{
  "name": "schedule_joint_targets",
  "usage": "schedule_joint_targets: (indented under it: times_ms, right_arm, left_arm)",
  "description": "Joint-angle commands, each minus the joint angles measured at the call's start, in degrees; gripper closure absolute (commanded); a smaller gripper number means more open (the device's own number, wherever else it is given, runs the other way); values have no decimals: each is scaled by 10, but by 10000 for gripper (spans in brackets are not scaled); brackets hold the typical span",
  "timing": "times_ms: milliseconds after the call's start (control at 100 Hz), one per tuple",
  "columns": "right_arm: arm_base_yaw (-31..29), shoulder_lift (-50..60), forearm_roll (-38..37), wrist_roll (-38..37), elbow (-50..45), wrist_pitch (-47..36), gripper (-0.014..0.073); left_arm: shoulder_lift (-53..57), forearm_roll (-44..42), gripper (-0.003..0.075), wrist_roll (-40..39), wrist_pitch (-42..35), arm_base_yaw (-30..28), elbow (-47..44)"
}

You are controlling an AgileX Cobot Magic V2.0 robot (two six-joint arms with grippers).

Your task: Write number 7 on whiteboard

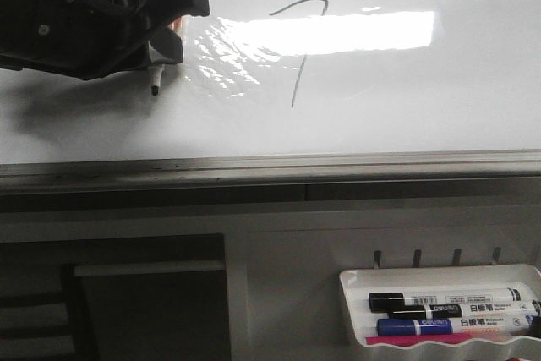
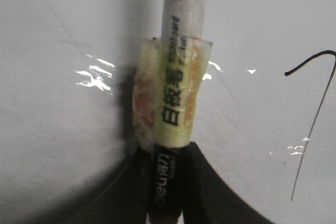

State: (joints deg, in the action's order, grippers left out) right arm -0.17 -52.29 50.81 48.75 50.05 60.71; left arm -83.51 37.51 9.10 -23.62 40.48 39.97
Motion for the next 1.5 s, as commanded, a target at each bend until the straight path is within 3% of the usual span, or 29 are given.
schedule_joint_targets:
  times_ms: [0,180,280,620,780,860,950,1020,1120,1190,1320,1490]
  right_arm:
    - [-5,7,33,2,14,-16,94]
    - [-5,7,36,2,14,-16,94]
    - [-5,7,36,2,14,-14,94]
    - [-5,17,39,2,15,-13,94]
    - [-5,22,86,2,15,-55,113]
    - [-5,31,120,2,15,-107,189]
    - [-5,45,141,2,15,-162,342]
    - [-5,60,142,3,15,-196,484]
    - [-5,89,141,20,8,-233,668]
    - [-5,117,140,35,-8,-261,658]
    - [-5,196,140,77,-72,-304,658]
    - [-5,323,141,98,-186,-344,658]
  left_arm:
    - [12,-9,653,-5,-44,-1,18]
    - [12,-9,356,-5,-44,-1,18]
    - [17,-9,247,-5,-39,-1,18]
    - [126,-9,216,81,10,-1,-10]
    - [218,-9,216,105,25,-1,-25]
    - [262,-9,229,131,35,-1,-27]
    - [312,-9,284,179,49,-1,-29]
    - [349,-9,376,212,69,-1,-29]
    - [398,-9,593,246,116,-1,-29]
    - [431,-9,739,265,158,-1,-29]
    - [486,-11,741,272,223,-1,-41]
    - [573,-11,741,272,177,-1,-113]
